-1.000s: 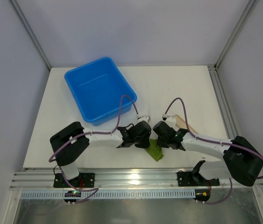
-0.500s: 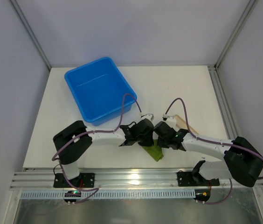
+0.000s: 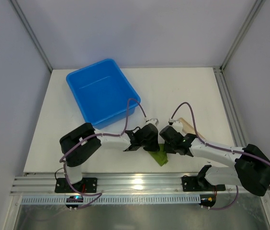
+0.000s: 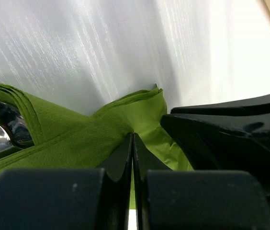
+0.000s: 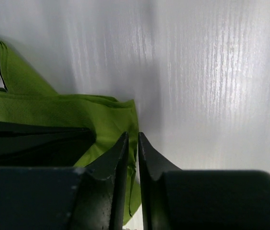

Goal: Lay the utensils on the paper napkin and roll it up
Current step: Roll the napkin at the center of the board, then pick up the utensils from the center of the board.

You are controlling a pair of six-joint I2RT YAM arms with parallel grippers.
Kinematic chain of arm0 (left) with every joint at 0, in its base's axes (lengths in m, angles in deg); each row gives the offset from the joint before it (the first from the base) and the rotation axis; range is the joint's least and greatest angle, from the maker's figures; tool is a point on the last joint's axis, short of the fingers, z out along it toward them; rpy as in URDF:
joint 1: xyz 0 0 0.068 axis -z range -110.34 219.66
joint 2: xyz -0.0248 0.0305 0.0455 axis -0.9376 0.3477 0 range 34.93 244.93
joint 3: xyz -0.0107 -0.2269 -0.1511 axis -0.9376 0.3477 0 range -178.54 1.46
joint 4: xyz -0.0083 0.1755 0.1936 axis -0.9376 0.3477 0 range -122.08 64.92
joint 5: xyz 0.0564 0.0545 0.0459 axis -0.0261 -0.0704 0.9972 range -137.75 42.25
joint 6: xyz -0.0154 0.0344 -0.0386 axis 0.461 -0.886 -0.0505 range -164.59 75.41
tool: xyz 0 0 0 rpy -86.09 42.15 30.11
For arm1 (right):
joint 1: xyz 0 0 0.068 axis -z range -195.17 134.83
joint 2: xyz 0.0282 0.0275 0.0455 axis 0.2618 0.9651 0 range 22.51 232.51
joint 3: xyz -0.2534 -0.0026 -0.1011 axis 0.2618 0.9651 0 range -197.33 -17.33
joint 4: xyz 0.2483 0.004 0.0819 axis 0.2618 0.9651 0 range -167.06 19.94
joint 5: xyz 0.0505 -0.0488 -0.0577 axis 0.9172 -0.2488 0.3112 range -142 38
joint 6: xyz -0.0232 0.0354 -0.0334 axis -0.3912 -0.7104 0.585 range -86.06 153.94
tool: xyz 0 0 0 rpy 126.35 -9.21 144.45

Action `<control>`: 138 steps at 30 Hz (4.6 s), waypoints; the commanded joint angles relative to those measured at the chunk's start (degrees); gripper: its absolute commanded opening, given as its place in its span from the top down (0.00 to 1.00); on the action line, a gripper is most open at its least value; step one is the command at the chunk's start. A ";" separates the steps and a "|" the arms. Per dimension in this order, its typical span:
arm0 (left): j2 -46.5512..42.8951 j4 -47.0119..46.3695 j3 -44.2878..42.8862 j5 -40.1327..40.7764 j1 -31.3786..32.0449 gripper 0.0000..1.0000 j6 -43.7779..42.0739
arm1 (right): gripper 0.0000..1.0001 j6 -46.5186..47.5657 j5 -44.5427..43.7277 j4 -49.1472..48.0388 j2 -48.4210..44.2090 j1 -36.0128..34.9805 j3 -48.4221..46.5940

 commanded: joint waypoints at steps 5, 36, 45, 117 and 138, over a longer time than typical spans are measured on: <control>-0.06 0.13 4.98 0.85 -0.12 1.00 0.13 | 0.80 4.47 -0.26 6.39 -8.81 -0.24 -1.25; -0.85 -0.22 7.44 0.85 -0.12 1.00 -0.57 | 0.96 -1.23 6.96 2.08 -10.14 -6.47 6.85; -1.12 -0.66 8.59 0.41 -0.12 1.00 -0.92 | 0.62 -4.66 5.90 6.58 -20.42 -7.53 7.45; -28.63 -0.83 23.70 4.01 -1.61 0.35 16.56 | 0.97 -16.97 15.83 -7.84 -16.56 -7.53 7.45; -19.05 -21.39 34.16 1.28 -3.81 0.23 36.69 | 0.96 -18.11 15.83 -7.84 -17.52 -7.53 6.57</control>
